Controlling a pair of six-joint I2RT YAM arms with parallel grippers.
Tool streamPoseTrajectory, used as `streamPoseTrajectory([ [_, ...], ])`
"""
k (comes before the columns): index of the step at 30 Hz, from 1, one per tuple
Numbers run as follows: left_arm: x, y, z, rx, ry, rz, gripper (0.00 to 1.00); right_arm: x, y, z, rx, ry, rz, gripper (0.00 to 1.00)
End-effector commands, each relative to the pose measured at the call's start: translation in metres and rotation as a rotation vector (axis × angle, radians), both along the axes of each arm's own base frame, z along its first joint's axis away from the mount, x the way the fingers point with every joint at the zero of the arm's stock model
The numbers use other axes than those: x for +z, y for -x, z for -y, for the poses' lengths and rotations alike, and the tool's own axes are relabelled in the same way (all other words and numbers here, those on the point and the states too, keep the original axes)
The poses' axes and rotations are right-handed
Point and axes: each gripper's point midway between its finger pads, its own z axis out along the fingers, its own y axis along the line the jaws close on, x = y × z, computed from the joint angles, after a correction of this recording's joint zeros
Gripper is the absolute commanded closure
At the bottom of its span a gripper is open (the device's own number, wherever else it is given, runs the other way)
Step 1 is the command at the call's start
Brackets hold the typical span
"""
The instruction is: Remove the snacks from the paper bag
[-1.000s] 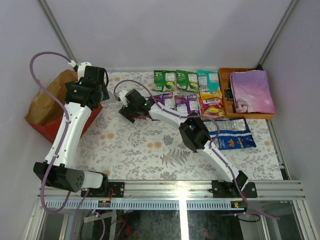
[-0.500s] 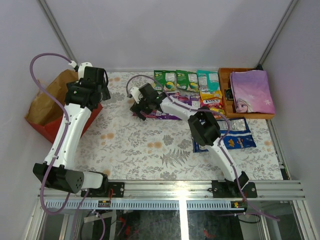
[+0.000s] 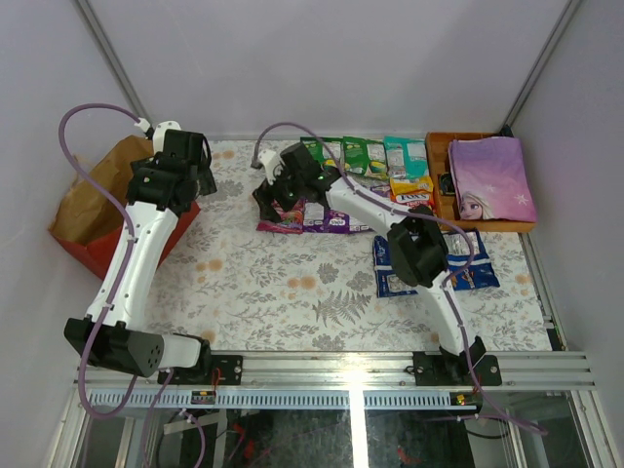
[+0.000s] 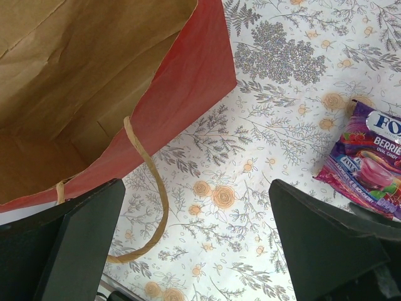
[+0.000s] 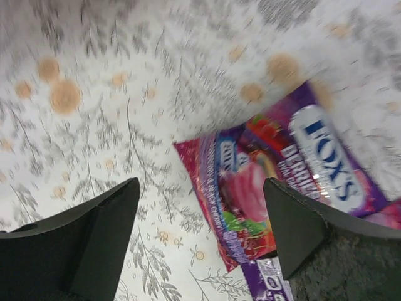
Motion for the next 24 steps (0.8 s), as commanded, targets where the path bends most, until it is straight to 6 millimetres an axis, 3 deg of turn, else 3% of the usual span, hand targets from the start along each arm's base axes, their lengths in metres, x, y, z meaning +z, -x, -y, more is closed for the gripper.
streamPoseTrajectory([
  [1, 0.01, -0.009, -0.001, -0.002, 0.01, 0.063, 0.0, 0.076, -0.05, 0.013, -0.187, -0.199, 0.064, 0.18],
  [3, 0.007, -0.009, -0.001, 0.0, 0.012, 0.059, 0.02, 0.065, -0.061, 0.024, -0.263, -0.164, 0.067, 0.27],
  [5, 0.005, -0.008, -0.002, 0.002, 0.013, 0.055, 0.07, 0.053, -0.063, 0.032, -0.302, -0.124, 0.065, 0.46],
  [7, 0.004, -0.009, 0.0, -0.003, 0.018, 0.062, 0.09, 0.042, -0.06, 0.035, -0.3, -0.103, 0.048, 0.65],
  [12, -0.002, -0.012, -0.003, 0.005, 0.015, 0.061, 0.09, 0.021, -0.046, 0.035, -0.269, -0.082, -0.026, 0.93],
  [17, -0.005, -0.017, -0.007, 0.017, 0.017, 0.061, 0.09, 0.0, -0.03, 0.027, -0.231, -0.122, -0.108, 0.98],
  [22, -0.007, -0.025, -0.008, 0.005, 0.024, 0.046, 0.09, -0.032, -0.029, 0.024, -0.234, -0.087, -0.174, 0.98],
  [24, -0.01, -0.027, -0.006, 0.0, 0.029, 0.041, 0.1, -0.035, -0.031, 0.025, -0.238, -0.078, -0.173, 0.98],
])
